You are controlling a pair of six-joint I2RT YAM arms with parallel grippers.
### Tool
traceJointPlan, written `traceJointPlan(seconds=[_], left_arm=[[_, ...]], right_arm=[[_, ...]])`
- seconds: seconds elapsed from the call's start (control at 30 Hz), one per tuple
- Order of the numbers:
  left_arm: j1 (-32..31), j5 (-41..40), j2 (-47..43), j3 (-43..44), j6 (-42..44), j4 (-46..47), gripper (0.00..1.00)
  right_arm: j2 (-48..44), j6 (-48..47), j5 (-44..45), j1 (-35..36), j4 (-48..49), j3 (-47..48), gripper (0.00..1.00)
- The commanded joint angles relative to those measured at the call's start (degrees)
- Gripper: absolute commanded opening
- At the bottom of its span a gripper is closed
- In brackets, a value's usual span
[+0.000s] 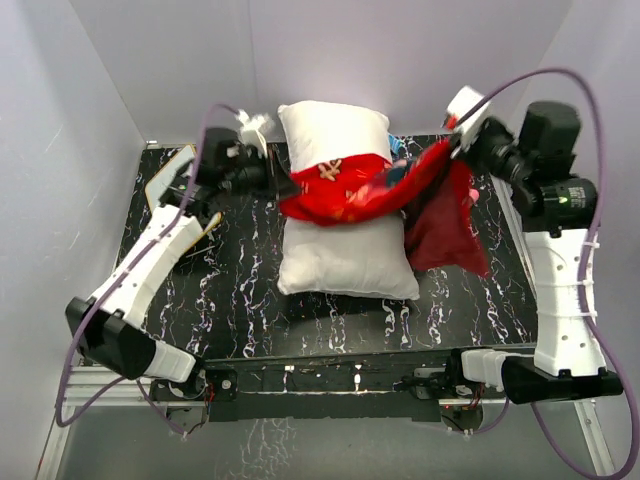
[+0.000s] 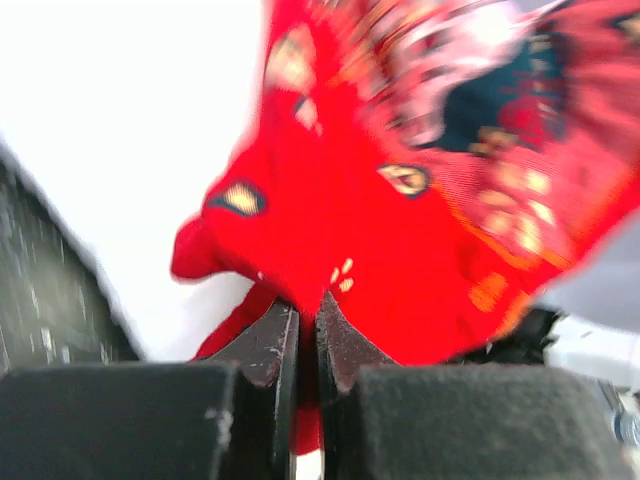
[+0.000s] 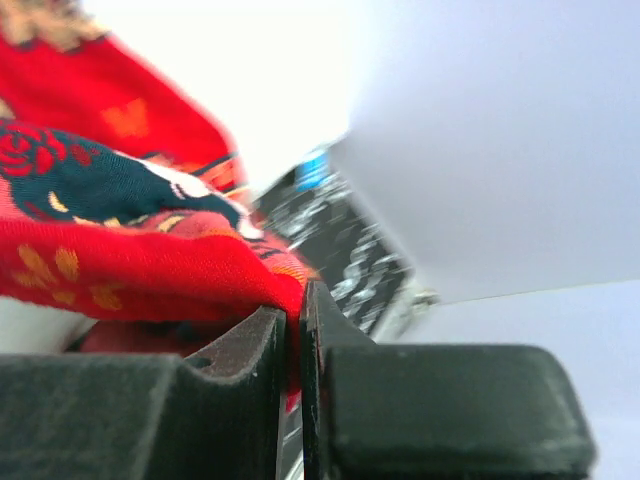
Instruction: Put the pillow into the pillowcase
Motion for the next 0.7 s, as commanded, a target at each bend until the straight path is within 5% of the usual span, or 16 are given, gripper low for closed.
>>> traceJointPlan(seconds=[0.0, 0.3, 0.67], left_arm=[[0.3, 1.0, -9.7, 16.7, -2.2, 6.9, 0.0], [0.3, 5.8, -17.8, 21.1, -8.8, 18.6, 0.0], [0.3, 16.7, -19.6, 21.9, -18.0, 30.0, 0.0]], right_arm=[[1.3, 12.1, 11.0, -0.1, 21.5, 15.7, 0.08], [5.1, 17.6, 12.6, 0.0, 22.2, 39.0, 0.08], [2.8, 18.4, 7.2, 0.0, 19.2, 46.5, 0.08]])
